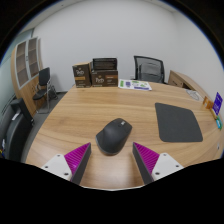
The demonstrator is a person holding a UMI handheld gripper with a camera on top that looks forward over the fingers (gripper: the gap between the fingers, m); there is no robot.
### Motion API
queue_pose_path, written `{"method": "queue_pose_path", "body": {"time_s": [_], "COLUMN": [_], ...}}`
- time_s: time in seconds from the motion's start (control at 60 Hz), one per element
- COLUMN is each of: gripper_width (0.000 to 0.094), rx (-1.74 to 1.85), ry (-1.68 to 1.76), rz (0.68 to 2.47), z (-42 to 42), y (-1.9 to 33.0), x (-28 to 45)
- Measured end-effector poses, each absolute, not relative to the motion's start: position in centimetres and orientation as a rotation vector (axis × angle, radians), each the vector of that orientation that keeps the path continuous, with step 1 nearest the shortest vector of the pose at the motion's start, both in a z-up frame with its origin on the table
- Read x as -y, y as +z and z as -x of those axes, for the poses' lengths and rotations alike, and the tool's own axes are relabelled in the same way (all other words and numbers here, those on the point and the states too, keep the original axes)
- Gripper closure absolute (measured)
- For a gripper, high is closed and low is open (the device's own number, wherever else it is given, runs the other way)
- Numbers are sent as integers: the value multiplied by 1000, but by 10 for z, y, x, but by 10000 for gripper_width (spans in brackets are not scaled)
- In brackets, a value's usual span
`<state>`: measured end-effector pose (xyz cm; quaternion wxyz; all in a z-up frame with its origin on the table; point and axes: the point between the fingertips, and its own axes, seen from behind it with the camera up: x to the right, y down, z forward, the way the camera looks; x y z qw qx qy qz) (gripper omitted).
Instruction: Arrange mouse
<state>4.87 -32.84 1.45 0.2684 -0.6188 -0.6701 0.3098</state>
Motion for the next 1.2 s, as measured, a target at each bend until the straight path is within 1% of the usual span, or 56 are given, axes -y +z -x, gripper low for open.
{"method": "queue_pose_path", "body": {"time_s": [0.233,0.533,0.667,0.7,0.733,0.767,0.8,0.817,0.9,0.95,0.983,1.083,1.133,1.2], "gripper_width": [75,69,105,140,203,277,384,409,471,557,582,587,586,586], "rx": [1811,1812,1814,1815,1811,1800,1789,1785,1806,1793,1787,1828,1793,1773], "ry": [805,832,884,897,898,893,899,906,894,889,866,897,955,958], "rz": [1695,1692,1702,1705,1709,1714,1716,1716,1693,1704,1706,1725,1765,1723], "z": [-16,20,33,35,38,40,42,43,43,43,42,35,35,41], "y": [-9,-11,-9,-9,-9,-9,-8,-7,-7,-6,-5,4,20,48], "x": [332,339,349,350,348,346,344,344,343,340,336,340,337,319]}}
